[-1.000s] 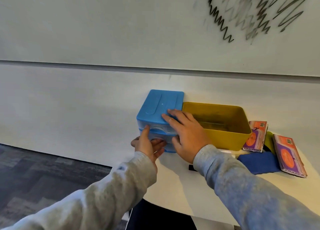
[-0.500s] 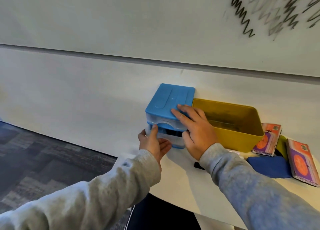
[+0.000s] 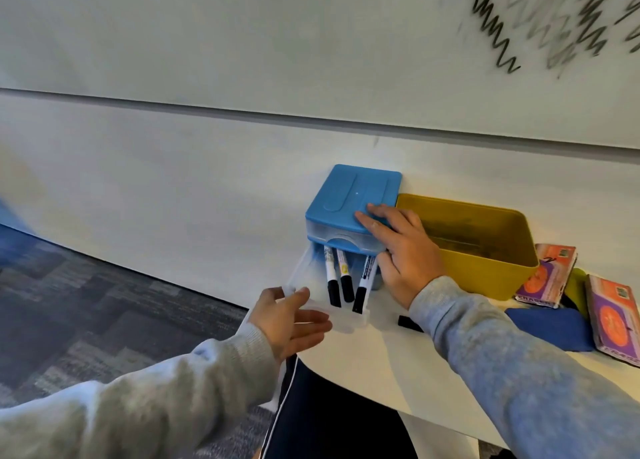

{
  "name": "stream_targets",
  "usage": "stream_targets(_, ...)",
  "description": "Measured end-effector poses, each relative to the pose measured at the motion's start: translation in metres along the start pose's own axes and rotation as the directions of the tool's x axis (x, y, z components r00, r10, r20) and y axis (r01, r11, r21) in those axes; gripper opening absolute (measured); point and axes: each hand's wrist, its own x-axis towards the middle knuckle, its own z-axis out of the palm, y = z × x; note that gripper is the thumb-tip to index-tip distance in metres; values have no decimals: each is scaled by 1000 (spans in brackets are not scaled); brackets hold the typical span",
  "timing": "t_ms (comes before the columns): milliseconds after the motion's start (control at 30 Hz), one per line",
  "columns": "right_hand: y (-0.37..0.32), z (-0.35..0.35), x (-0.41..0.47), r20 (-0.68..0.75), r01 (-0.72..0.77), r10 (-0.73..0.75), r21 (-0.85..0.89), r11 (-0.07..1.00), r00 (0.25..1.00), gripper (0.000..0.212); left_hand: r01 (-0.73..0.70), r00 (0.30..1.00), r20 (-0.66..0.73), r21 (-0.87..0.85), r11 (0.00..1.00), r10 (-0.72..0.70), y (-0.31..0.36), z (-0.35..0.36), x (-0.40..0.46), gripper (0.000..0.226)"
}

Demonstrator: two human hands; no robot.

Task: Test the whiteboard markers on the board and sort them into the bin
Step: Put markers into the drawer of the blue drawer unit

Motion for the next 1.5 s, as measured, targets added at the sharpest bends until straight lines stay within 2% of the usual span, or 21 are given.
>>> stream_targets(133, -2, 1, -1, -5, 5, -5, -1, 1000, 1000, 65, 26, 999, 39, 67, 997, -29, -1, -16, -9, 32)
stream_targets(333, -3, -4, 0, 28, -10, 10, 0, 1000, 1000, 63, 38, 997, 63, 167, 985, -50, 3, -21, -10, 41)
stream_targets(433, -5, -6, 1, 50, -31, 30, 2, 1000, 998, 63, -43, 999, -13, 296, 954, 49, 8, -27, -3, 43)
stream_targets(500, -6, -7, 0, 55, -33, 33, 8, 999, 998, 63, -188, 973, -43, 427, 885, 228, 16, -34, 6, 37)
stream_targets(567, -7, -8, 0, 57, -35, 34, 17, 999, 998, 62, -415, 875, 34, 564, 714, 482, 30, -39, 14, 26)
stream_targets(633, -7, -10, 1, 52, -35, 33, 35, 999, 998, 57, -615, 710, 263, 684, 393, 653, 51, -39, 19, 18)
stream_targets(667, -7, -11, 2, 51, -28, 26, 43, 999, 998, 56, -674, 633, 406, 707, 213, 659, 62, -36, 23, 18)
stream_targets(733, -8, -14, 5, 56, -17, 15, 48, 999, 998, 55, -718, 527, 644, 686, -114, 554, 79, -28, 32, 20)
stream_targets(800, -8, -18, 9, 76, -22, 19, 44, 999, 997, 53, -702, 476, 783, 613, -364, 400, 90, -17, 44, 22)
stream_targets(867, -7, -21, 10, 95, -35, 31, 48, 998, 995, 53, -671, 459, 863, 492, -555, 210, 95, -4, 53, 26)
stream_targets(933, -7, -23, 9, 113, -46, 39, 66, 997, 993, 53, -632, 472, 882, 341, -696, 4, 98, 9, 59, 32)
stream_targets(1033, -7, -23, 9, 129, -61, 51, 79, 995, 990, 54, -592, 479, 862, 176, -787, -167, 96, 22, 66, 40)
stream_targets(1233, -5, -24, 11, 138, -41, 32, 60, 997, 990, 54, -549, 407, 878, 14, -836, -253, 95, 28, 73, 31)
stream_targets(1267, -6, -24, 10, 141, -32, 25, 49, 998, 990, 53, -541, 359, 897, -27, -841, -260, 96, 28, 72, 27)
stream_targets(1333, -6, -25, 7, 93, 25, -22, -26, 999, 995, 50, -505, 219, 936, -131, -853, -274, 98, 25, 75, 26)
stream_targets(1433, -9, -29, 1, -38, 181, -186, -112, 977, 982, 38, -483, 45, 966, -202, -852, -255, 102, 17, 80, 35)
stream_targets(1500, -12, -31, 0, 21, 288, -287, -89, 953, 958, 22, -480, -65, 974, -220, -849, -215, 105, 10, 81, 34)
